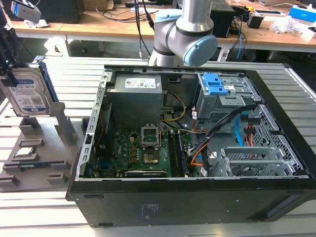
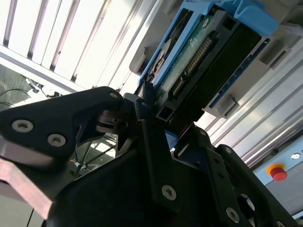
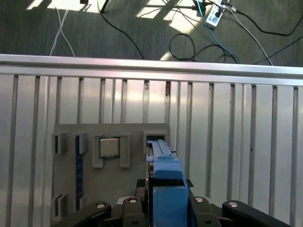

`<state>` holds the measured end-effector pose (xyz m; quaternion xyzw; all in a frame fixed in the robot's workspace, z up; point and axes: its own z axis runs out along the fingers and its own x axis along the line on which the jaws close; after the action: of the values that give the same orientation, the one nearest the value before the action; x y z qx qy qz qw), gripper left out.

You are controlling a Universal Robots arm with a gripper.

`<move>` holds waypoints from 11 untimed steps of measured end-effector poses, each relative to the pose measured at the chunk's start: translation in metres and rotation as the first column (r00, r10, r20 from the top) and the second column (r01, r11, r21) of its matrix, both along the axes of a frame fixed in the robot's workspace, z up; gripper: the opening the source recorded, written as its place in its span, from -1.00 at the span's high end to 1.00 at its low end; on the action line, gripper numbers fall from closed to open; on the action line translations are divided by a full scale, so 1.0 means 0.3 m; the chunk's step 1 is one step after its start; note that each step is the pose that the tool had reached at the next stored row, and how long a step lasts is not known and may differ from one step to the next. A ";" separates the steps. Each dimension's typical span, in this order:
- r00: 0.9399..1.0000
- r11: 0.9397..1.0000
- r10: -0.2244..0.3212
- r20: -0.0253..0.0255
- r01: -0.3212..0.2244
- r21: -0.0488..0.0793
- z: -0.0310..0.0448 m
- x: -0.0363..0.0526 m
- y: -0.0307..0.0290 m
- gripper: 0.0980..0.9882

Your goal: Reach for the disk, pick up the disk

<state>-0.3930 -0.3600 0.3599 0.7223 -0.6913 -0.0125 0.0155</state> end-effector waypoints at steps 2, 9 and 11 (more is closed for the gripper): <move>1.000 1.000 0.000 0.000 0.000 0.000 0.012 0.000 0.000 0.39; 1.000 1.000 0.000 0.000 0.000 0.000 0.055 0.001 0.000 0.39; 1.000 1.000 0.000 0.000 0.000 0.000 0.065 0.002 0.000 0.39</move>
<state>-0.3925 -0.3599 0.3793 0.7223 -0.6913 -0.0125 0.0155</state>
